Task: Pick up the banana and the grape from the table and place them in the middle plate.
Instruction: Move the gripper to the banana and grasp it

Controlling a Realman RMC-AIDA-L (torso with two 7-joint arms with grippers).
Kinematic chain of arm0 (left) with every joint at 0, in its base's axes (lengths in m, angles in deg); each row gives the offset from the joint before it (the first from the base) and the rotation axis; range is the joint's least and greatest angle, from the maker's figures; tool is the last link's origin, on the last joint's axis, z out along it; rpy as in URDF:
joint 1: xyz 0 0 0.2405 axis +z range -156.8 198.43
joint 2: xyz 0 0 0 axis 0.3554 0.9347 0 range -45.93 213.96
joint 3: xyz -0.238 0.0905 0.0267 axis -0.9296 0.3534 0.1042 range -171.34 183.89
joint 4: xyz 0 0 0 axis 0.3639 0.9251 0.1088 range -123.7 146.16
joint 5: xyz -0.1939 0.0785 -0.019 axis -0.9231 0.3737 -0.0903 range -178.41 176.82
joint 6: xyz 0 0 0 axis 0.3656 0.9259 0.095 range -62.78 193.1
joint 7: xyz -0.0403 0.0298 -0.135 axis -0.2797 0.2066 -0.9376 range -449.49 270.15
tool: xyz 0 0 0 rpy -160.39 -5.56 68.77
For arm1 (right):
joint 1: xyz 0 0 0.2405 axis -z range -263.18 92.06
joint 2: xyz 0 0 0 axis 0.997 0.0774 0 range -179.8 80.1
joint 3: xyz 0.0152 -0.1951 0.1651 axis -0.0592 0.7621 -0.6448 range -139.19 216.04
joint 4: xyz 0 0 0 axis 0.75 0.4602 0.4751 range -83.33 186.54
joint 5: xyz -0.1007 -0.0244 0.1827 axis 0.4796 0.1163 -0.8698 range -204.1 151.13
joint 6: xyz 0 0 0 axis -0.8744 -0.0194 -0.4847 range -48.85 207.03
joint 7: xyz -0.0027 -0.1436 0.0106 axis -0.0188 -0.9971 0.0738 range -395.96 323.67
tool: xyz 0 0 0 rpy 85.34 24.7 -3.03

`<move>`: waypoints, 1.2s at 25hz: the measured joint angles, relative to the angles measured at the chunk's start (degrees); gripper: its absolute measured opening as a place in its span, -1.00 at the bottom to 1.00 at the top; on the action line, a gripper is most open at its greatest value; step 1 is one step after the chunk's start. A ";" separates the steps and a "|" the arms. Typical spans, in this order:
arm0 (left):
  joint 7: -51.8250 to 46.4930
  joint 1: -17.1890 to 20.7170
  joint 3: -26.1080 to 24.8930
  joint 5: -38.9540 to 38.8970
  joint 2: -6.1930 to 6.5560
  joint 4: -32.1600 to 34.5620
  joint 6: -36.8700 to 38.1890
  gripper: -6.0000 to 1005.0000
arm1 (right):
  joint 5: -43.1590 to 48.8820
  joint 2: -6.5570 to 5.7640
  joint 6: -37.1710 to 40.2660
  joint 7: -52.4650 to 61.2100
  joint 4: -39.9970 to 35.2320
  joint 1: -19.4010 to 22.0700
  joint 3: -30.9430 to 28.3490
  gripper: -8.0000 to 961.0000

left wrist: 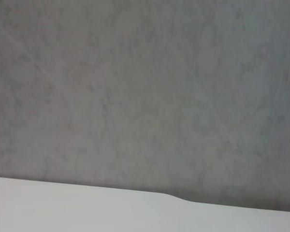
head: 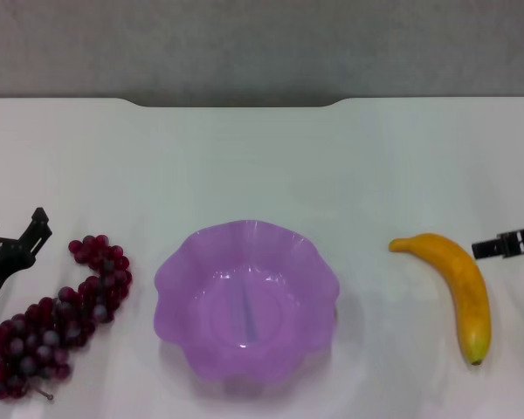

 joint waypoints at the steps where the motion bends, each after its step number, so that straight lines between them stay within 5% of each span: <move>1: -0.01 0.00 -0.02 0.00 0.00 0.00 0.00 0.65 | 0.01 0.00 -0.01 -0.02 -1.13 -0.36 -0.01 0.84; 30: 0.14 -0.41 0.04 0.00 -0.09 0.00 0.11 0.64 | 0.79 0.36 9.92 0.14 -17.58 -5.25 4.47 0.83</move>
